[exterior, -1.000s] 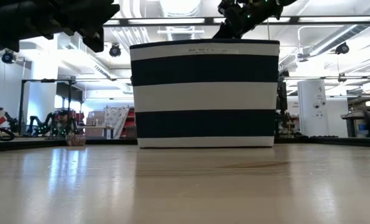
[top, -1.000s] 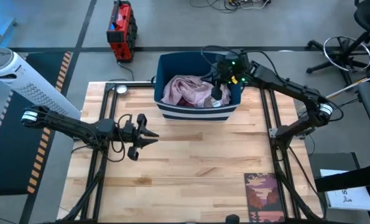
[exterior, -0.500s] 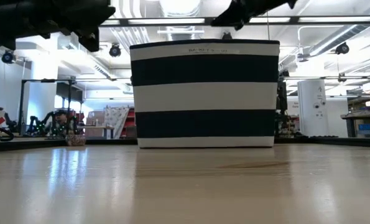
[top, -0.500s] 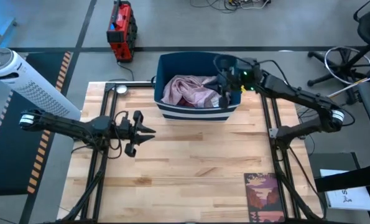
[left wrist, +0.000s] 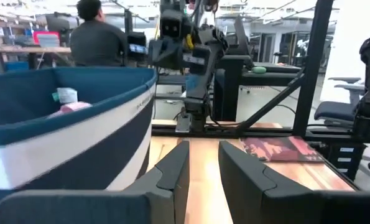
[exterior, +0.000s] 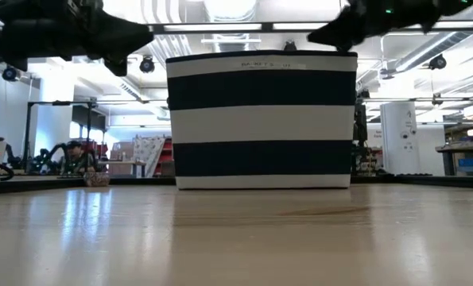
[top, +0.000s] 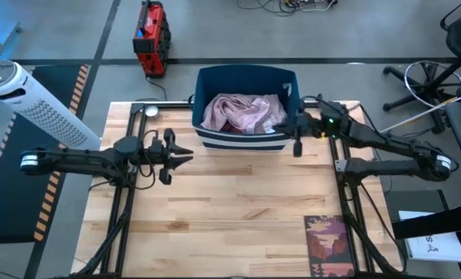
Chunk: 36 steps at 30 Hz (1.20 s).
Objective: Sort clothes
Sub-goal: Return to Home Position
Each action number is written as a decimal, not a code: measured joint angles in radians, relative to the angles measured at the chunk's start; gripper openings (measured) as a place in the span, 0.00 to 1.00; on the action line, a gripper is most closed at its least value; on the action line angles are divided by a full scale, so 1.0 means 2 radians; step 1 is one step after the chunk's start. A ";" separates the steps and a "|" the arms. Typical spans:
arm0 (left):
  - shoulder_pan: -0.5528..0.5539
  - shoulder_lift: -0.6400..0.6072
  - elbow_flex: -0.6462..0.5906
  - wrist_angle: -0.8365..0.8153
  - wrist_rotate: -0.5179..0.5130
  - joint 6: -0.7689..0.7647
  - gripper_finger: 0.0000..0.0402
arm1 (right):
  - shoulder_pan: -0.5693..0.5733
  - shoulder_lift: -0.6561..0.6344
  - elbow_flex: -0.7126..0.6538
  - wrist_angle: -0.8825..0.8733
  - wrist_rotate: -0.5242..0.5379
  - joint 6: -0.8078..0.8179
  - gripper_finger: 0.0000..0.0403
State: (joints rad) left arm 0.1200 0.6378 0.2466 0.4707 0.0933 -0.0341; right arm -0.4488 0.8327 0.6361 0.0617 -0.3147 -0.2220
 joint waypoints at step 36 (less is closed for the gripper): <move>0.001 -0.122 -0.068 -0.078 -0.029 -0.007 0.18 | 0.000 -0.305 -0.266 0.059 0.009 0.068 0.00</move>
State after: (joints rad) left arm 0.1215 0.3939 0.1101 0.3141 0.0357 -0.0482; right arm -0.4492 0.2220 0.1036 0.1804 -0.2958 -0.0855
